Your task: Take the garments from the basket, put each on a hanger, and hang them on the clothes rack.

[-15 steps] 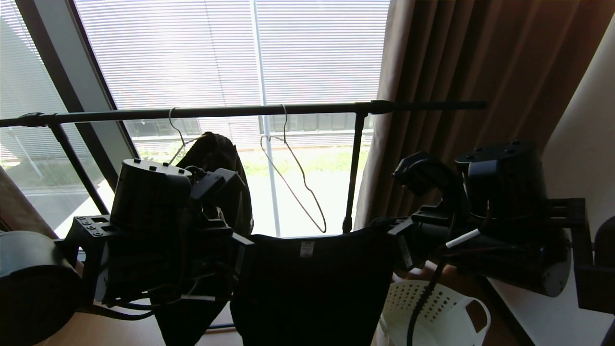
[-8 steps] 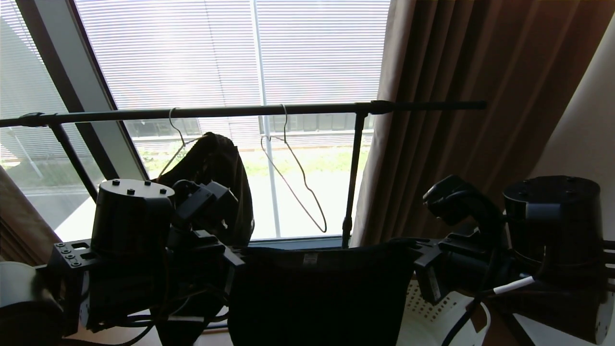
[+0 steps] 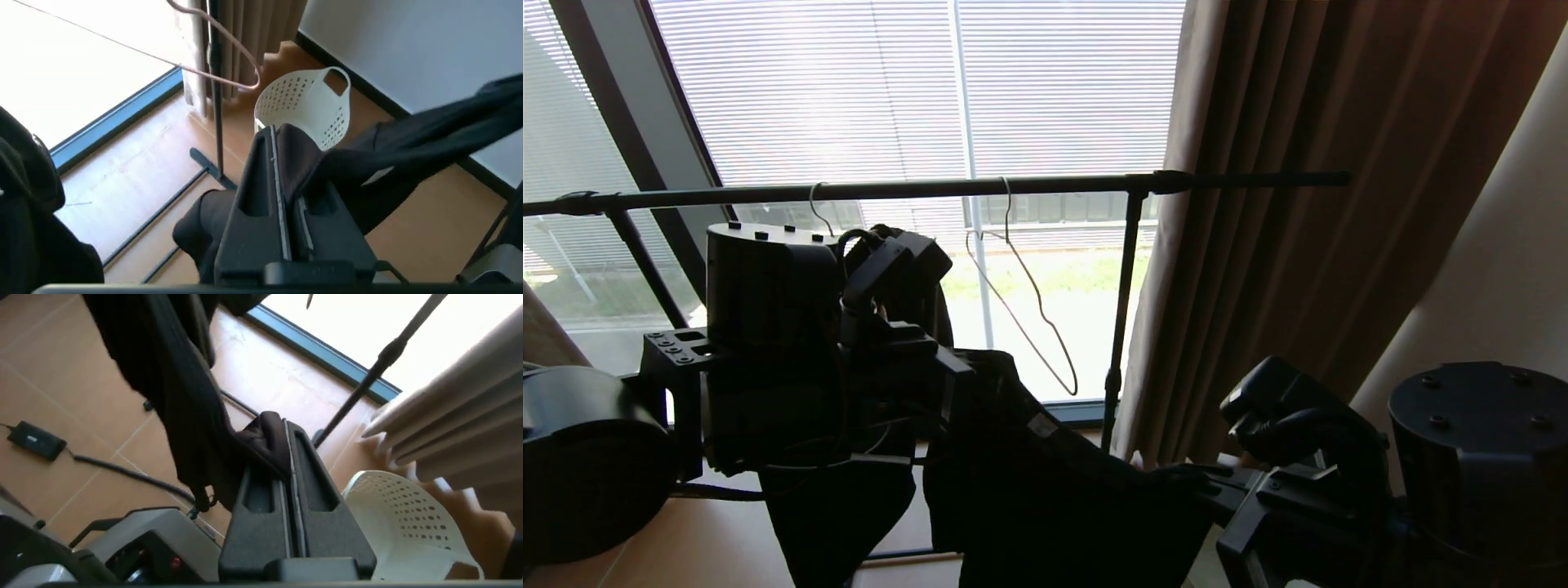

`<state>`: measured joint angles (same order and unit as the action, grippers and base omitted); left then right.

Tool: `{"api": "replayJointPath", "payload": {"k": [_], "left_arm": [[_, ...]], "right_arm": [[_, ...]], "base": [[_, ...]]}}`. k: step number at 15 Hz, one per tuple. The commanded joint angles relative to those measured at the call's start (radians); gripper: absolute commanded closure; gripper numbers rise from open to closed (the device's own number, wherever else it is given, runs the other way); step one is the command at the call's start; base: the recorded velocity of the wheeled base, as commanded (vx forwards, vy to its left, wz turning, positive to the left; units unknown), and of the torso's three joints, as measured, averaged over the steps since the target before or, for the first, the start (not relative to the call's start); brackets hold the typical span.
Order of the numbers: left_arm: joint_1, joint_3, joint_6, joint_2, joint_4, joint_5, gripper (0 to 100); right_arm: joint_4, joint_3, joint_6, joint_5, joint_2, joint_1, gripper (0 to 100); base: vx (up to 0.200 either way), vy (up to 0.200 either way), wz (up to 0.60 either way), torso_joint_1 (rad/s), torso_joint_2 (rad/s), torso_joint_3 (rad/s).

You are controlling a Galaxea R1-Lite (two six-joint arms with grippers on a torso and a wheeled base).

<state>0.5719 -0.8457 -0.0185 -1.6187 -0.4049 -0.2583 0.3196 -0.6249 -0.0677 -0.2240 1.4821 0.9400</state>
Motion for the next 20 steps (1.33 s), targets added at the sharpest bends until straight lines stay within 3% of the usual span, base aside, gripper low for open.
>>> {"api": "replayJointPath", "payload": {"k": [1,5,7,11,13,17,20], "left_arm": [[0.017,-0.065,0.0,-0.035,0.018,-0.016,100],[0.057,-0.179,0.0,-0.092,0.055,-0.036,100],[0.077,-0.208,0.0,-0.101,0.069,-0.036,100],[0.08,-0.207,0.0,-0.096,0.069,-0.036,100],[0.06,-0.182,-0.001,-0.073,0.069,-0.036,100],[-0.015,-0.081,-0.029,0.014,0.069,-0.038,100],[-0.02,-0.001,-0.031,0.085,0.069,-0.056,100]], "right_arm": [[0.001,-0.032,-0.003,0.0,0.029,0.089,100],[0.003,-0.165,-0.017,0.0,0.175,0.183,100],[0.038,-0.23,-0.081,-0.012,0.251,0.227,100],[0.079,-0.233,-0.11,-0.044,0.279,0.241,100],[0.065,-0.182,-0.144,-0.049,0.214,0.238,100],[0.064,-0.009,-0.144,-0.06,0.027,0.143,100],[0.069,0.024,-0.142,-0.06,-0.008,0.011,100]], "base": [[0.0,0.0,0.0,0.0,0.0,0.0],[0.0,0.0,0.0,0.0,0.0,0.0],[0.0,0.0,0.0,0.0,0.0,0.0],[0.0,0.0,0.0,0.0,0.0,0.0],[0.0,0.0,0.0,0.0,0.0,0.0],[0.0,0.0,0.0,0.0,0.0,0.0],[0.0,0.0,0.0,0.0,0.0,0.0]]}}
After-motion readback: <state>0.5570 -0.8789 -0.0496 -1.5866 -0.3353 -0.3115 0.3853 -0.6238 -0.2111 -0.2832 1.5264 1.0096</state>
